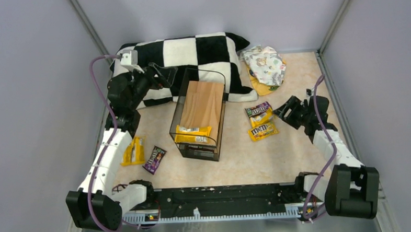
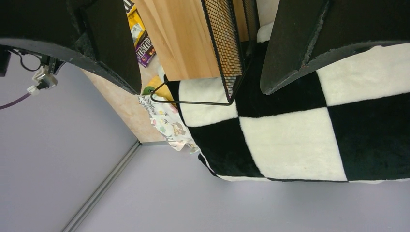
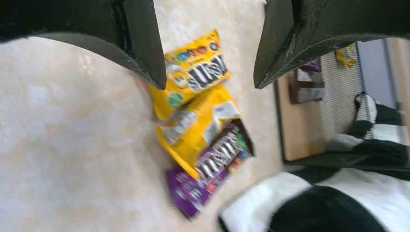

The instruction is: Place and organize the candy bags onto the shelf

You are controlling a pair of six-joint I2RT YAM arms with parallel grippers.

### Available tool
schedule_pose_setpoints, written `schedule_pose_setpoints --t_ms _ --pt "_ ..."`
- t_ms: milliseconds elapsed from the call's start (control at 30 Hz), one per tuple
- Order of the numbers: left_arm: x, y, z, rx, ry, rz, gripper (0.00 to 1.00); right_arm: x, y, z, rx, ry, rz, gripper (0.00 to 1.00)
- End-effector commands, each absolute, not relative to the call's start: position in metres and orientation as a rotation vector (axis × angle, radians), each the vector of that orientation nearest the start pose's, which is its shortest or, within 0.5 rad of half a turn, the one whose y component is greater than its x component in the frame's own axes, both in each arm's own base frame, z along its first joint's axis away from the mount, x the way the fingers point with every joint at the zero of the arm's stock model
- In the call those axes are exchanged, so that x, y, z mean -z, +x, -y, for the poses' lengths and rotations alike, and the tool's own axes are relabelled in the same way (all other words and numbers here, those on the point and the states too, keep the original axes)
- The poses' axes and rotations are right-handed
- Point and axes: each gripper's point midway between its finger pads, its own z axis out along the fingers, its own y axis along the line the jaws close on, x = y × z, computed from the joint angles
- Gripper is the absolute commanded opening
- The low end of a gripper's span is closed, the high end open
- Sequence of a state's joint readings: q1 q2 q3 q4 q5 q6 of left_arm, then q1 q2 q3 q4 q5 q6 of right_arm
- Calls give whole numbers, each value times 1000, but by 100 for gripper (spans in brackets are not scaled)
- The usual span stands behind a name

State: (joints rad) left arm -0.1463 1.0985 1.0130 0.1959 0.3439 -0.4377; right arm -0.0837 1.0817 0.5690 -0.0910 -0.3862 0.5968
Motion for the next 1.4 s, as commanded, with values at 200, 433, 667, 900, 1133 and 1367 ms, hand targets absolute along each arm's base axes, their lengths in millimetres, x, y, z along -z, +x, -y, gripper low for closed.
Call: schedule_pose_setpoints --t_ms 200,433,667,900,1133,1367 --pt "-384 374 133 727 91 -1467 99 -93 304 -65 -793 473 -2260 67" --pt "-380 375 134 733 91 -1477 99 -65 292 -62 -930 564 -2287 68" --pt "-379 375 136 753 93 -1481 99 -46 278 -73 -1006 535 -2327 69" --pt "-375 378 137 758 89 -1493 99 -44 275 -86 -1126 536 -2311 65" --pt "-373 379 139 773 88 -1500 99 -39 265 -95 -1127 484 -2367 63" --pt "-370 381 139 770 87 -1509 99 -28 272 -72 -1006 591 -2364 62"
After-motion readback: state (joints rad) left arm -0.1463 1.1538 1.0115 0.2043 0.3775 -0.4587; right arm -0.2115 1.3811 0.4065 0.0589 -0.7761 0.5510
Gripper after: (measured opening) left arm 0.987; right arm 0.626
